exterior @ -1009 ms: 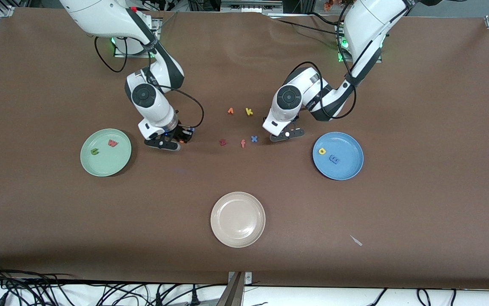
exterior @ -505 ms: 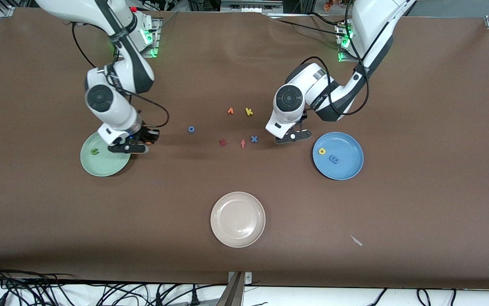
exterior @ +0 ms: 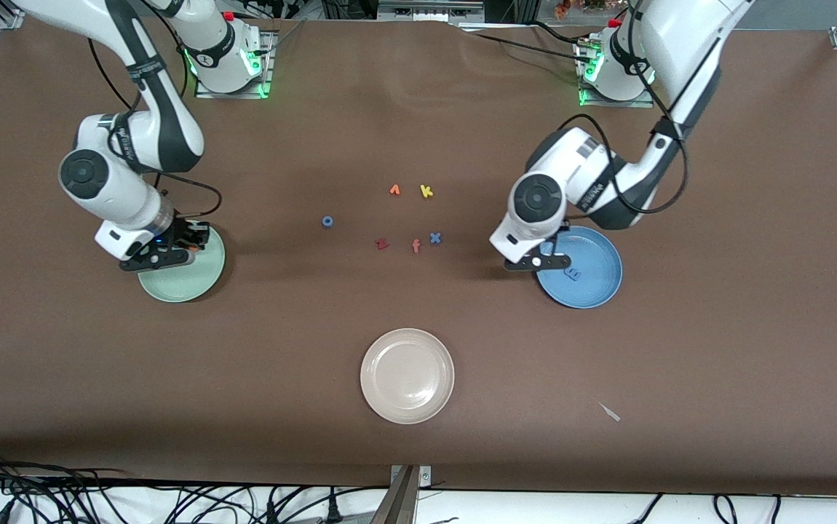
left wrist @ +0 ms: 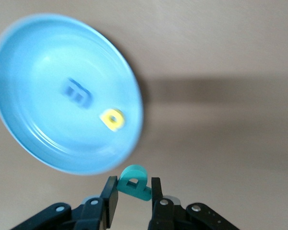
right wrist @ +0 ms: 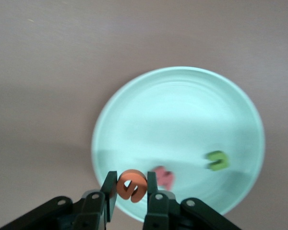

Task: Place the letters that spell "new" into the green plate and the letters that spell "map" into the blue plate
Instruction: 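Drop the p on the blue plate while the right gripper drops the e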

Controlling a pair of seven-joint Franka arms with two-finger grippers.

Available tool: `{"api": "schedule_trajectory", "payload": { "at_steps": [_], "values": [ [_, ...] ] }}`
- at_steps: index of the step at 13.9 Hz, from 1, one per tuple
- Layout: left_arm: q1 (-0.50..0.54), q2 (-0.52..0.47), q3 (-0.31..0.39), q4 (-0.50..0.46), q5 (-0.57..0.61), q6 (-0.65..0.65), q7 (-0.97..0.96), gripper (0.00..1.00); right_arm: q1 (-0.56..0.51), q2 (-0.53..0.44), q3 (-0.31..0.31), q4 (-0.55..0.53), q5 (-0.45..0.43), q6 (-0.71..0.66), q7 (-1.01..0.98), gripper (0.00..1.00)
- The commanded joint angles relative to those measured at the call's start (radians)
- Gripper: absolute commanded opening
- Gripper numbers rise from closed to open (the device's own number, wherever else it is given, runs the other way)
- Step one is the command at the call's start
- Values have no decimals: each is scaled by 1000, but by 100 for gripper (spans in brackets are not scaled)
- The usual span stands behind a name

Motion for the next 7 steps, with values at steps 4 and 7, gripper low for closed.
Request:
{"api": "schedule_trajectory", "payload": {
  "at_steps": [4, 7],
  "values": [
    [136, 30, -8, 5, 35, 7, 233, 45, -64, 4, -29, -27, 5, 22, -110, 82],
    [137, 30, -8, 5, 30, 13, 233, 100, -64, 4, -29, -28, 7, 28, -101, 88]
  ]
}}
